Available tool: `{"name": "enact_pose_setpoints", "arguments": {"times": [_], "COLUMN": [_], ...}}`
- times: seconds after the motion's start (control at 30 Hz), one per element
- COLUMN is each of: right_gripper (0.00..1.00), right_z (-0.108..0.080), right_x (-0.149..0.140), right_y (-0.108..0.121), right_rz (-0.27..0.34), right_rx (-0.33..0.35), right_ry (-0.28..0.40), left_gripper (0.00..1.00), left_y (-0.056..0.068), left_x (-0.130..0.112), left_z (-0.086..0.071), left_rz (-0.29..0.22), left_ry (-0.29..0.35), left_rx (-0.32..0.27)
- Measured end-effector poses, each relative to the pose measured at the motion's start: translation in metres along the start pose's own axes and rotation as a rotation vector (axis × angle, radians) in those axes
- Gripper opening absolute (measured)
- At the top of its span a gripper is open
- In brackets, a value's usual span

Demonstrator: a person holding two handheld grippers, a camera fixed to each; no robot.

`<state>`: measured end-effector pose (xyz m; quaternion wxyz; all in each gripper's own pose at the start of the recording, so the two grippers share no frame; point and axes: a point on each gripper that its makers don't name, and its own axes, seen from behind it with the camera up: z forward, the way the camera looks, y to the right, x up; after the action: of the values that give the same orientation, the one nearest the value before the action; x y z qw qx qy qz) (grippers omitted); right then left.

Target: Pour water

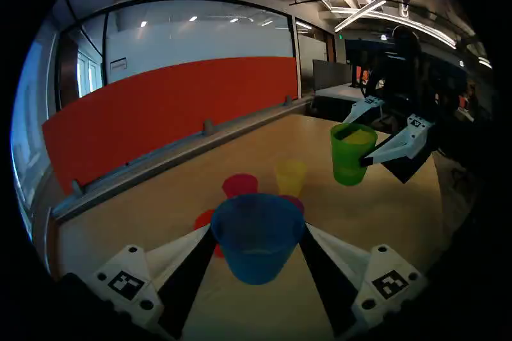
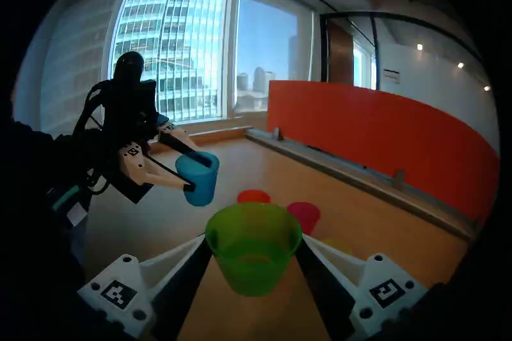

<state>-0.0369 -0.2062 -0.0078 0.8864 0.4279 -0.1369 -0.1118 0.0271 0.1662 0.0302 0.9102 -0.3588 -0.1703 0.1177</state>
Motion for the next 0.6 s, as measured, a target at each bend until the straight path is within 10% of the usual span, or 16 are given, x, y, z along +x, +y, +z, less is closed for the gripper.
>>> {"name": "enact_pose_setpoints", "arguments": {"times": [0.6], "right_gripper": [0.90], "right_z": [0.016], "right_x": [-0.040], "right_y": [0.002], "right_rz": [-0.004], "right_rx": [0.032], "right_ry": [-0.145], "left_gripper": [0.88], "left_y": [0.004], "left_x": [-0.053], "left_z": [0.026], "left_rz": [0.072], "left_ry": [-0.194], "left_rx": [-0.046]}}
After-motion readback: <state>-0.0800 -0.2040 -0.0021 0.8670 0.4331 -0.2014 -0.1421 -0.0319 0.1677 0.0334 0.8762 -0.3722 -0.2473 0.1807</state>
